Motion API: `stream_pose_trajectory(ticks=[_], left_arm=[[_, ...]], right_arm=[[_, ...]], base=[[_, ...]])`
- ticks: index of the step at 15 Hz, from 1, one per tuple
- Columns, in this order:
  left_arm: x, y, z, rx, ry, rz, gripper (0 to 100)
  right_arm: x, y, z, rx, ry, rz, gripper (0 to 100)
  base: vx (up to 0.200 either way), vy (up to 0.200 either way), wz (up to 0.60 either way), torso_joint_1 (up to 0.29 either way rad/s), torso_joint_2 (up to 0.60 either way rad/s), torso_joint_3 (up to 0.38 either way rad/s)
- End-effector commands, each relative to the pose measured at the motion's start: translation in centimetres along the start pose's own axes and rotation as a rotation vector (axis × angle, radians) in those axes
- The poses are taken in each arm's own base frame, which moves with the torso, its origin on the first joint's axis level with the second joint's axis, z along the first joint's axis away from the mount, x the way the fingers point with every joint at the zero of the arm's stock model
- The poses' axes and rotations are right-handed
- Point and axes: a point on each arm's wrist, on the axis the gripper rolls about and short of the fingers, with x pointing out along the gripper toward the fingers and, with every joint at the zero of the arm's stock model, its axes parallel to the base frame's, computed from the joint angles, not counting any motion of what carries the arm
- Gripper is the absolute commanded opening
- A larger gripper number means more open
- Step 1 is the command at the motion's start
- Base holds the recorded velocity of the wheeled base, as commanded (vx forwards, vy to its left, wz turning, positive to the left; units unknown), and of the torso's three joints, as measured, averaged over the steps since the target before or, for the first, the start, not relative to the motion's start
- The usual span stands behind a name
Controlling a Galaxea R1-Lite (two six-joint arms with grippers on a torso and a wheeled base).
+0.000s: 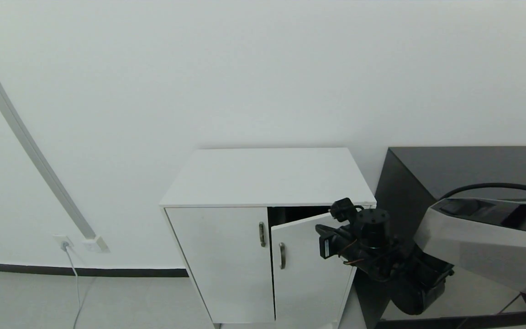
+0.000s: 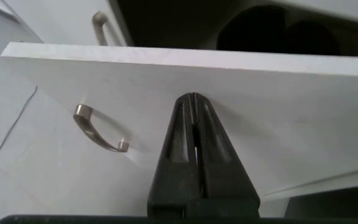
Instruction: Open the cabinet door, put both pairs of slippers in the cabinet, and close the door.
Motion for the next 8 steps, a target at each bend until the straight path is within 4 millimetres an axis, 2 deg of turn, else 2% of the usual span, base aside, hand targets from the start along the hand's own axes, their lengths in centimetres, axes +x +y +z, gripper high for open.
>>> stream_pose_trajectory(ticks=[1, 5, 8], left_arm=[[0.0, 0.0, 0.0, -0.001, 0.001, 0.001, 0], [0.0, 0.0, 0.0, -0.001, 0.001, 0.001, 0], [0.0, 0.0, 0.0, -0.002, 0.001, 0.005, 0]], right_arm=[[0.7, -0.6, -0.5, 0.003, 0.0, -0.014, 0], [1.5, -1.6, -0.8, 0.008, 0.006, -0.037, 0], [1.9, -2.4, -0.3, 0.012, -0.006, -0.054, 0]], base=[[0.0, 0.0, 0.0, 0.0, 0.0, 0.0], [0.0, 0.0, 0.0, 0.0, 0.0, 0.0], [0.0, 0.0, 0.0, 0.0, 0.0, 0.0]])
